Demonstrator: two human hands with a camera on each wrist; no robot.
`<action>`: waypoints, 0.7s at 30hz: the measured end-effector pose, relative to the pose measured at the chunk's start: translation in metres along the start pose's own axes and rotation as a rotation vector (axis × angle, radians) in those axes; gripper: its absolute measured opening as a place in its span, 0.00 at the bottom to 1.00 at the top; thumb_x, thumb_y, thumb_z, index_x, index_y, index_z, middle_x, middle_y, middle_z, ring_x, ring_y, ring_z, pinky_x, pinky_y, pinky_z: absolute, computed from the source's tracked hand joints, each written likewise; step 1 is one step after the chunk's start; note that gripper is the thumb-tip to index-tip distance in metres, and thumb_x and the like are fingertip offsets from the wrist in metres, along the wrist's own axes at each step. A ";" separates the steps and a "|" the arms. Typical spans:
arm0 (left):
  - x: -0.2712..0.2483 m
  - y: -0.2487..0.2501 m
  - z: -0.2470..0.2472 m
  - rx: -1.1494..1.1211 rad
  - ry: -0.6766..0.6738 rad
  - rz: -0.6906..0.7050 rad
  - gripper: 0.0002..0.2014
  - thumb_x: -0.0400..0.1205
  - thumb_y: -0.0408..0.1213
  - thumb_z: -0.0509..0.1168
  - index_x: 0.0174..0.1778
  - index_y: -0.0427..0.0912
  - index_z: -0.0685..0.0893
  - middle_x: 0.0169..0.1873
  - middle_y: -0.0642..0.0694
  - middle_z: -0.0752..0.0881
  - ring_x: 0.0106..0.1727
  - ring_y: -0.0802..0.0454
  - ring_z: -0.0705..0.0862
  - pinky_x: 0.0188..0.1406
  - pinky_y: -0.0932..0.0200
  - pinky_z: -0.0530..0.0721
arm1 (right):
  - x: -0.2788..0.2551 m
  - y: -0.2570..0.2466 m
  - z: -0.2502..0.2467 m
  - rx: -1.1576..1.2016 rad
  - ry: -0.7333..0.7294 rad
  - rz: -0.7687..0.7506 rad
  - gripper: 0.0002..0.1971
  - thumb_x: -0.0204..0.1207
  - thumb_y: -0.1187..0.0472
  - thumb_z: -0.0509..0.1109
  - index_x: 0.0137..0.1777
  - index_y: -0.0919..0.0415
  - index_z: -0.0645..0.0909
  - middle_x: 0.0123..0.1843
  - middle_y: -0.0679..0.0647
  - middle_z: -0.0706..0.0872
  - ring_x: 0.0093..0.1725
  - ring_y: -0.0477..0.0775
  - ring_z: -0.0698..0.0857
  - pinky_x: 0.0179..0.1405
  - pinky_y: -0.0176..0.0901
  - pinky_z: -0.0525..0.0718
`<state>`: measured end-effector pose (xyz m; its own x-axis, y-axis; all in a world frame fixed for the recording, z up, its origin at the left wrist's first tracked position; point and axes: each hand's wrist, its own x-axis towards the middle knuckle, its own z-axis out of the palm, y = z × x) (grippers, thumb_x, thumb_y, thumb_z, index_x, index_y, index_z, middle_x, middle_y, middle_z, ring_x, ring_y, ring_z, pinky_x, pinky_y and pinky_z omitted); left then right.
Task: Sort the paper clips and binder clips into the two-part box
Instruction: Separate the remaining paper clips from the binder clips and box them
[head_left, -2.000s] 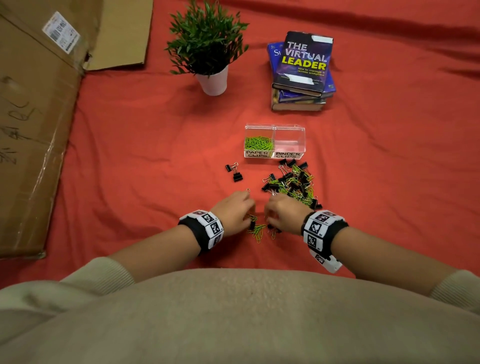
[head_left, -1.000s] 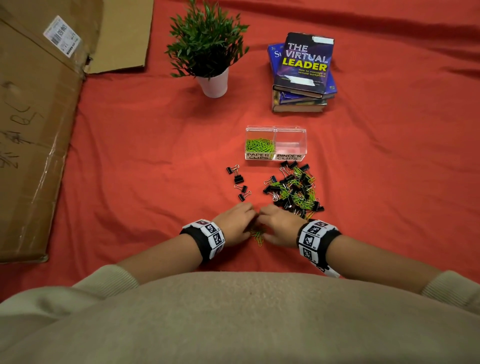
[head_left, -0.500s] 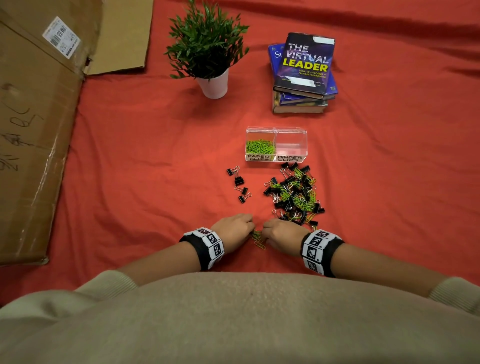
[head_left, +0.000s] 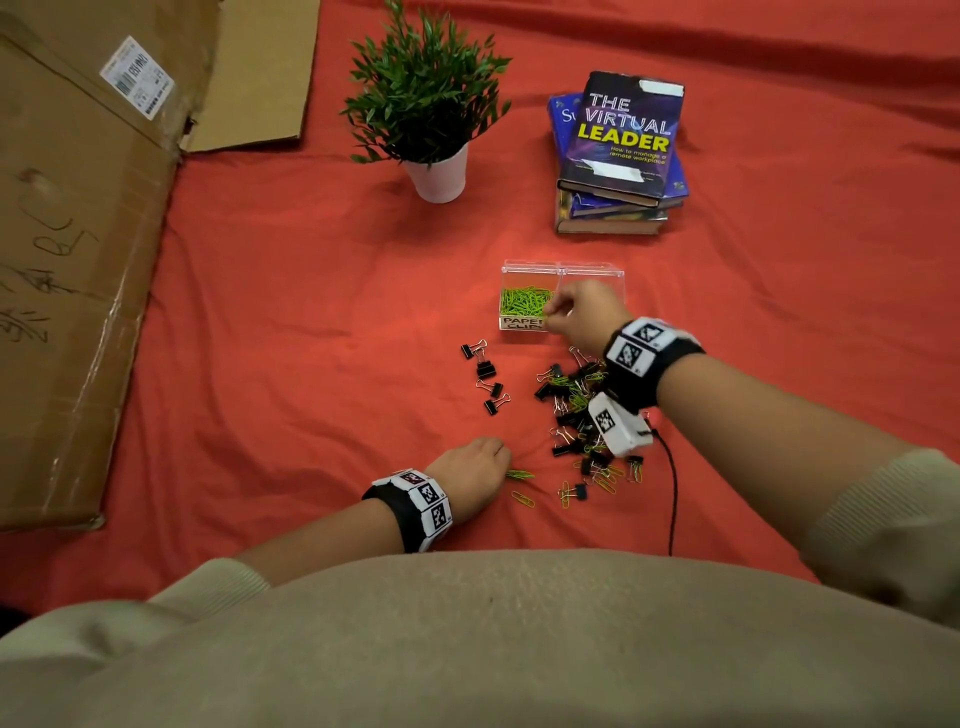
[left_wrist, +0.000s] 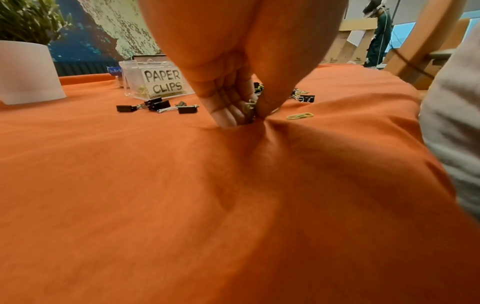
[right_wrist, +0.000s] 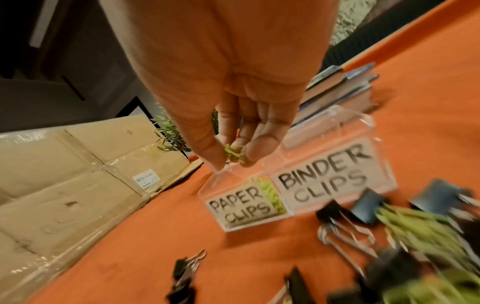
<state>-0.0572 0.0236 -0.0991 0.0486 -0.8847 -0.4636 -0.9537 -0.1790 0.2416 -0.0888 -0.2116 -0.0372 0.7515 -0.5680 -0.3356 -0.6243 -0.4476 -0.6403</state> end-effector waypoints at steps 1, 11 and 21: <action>0.000 -0.001 0.001 -0.015 0.007 0.011 0.11 0.87 0.33 0.51 0.62 0.36 0.72 0.61 0.38 0.75 0.63 0.41 0.76 0.56 0.47 0.78 | 0.012 -0.005 -0.002 -0.050 0.028 0.011 0.04 0.73 0.67 0.71 0.46 0.64 0.85 0.40 0.55 0.86 0.39 0.51 0.83 0.34 0.35 0.80; 0.018 -0.029 -0.026 -0.448 0.192 -0.114 0.06 0.83 0.30 0.58 0.54 0.35 0.76 0.54 0.36 0.78 0.55 0.39 0.79 0.58 0.48 0.76 | 0.011 -0.010 0.010 -0.315 0.005 -0.166 0.13 0.76 0.64 0.67 0.59 0.63 0.83 0.61 0.60 0.81 0.58 0.59 0.82 0.60 0.49 0.81; 0.127 -0.041 -0.138 -0.307 0.385 -0.206 0.08 0.83 0.30 0.60 0.57 0.35 0.78 0.57 0.37 0.81 0.59 0.41 0.78 0.58 0.51 0.75 | -0.113 0.050 0.056 -0.578 -0.569 -0.427 0.10 0.71 0.63 0.64 0.49 0.59 0.86 0.51 0.53 0.83 0.58 0.56 0.75 0.50 0.52 0.82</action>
<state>0.0294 -0.1404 -0.0506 0.3861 -0.9015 -0.1958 -0.7848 -0.4325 0.4439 -0.1928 -0.1313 -0.0696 0.8394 0.0825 -0.5372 -0.1636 -0.9042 -0.3945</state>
